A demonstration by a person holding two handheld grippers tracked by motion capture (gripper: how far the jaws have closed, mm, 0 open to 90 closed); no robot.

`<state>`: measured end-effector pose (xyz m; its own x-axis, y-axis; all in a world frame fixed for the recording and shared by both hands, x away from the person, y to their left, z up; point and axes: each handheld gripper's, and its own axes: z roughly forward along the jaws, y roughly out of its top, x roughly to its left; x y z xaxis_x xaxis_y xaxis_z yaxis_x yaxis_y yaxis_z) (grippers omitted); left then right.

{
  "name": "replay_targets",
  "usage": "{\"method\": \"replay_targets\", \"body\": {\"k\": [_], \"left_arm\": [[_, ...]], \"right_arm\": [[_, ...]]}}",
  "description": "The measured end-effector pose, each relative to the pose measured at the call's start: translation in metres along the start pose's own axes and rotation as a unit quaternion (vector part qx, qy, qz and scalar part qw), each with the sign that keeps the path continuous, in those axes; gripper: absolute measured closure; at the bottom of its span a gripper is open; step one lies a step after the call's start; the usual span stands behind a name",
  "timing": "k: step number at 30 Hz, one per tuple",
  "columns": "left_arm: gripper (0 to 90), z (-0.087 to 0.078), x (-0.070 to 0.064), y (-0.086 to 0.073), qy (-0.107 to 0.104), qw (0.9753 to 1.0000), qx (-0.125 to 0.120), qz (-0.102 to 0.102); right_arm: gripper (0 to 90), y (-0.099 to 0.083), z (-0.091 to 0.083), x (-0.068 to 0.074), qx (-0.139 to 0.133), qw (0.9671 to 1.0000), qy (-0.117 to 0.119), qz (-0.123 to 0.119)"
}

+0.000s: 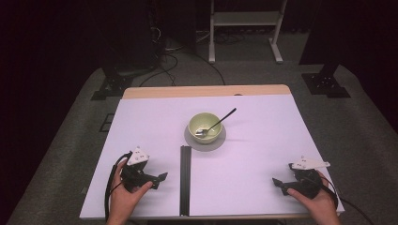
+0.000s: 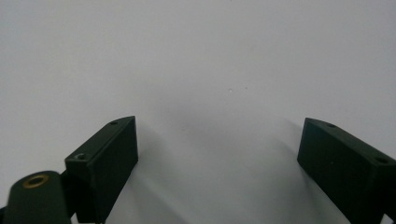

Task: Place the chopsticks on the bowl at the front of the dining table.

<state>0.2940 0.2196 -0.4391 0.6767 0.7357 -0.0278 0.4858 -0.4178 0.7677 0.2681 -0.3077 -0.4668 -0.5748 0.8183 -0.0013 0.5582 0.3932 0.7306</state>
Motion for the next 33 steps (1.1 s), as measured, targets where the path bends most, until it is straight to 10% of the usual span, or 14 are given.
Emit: {"method": "replay_targets", "body": {"k": [33], "left_arm": [[0.2,0.036,-0.026,0.021,-0.004,0.9997,0.016,0.019]], "right_arm": [[10.6,0.000,0.000,0.000,0.000,1.0000,0.000,0.000]]}}
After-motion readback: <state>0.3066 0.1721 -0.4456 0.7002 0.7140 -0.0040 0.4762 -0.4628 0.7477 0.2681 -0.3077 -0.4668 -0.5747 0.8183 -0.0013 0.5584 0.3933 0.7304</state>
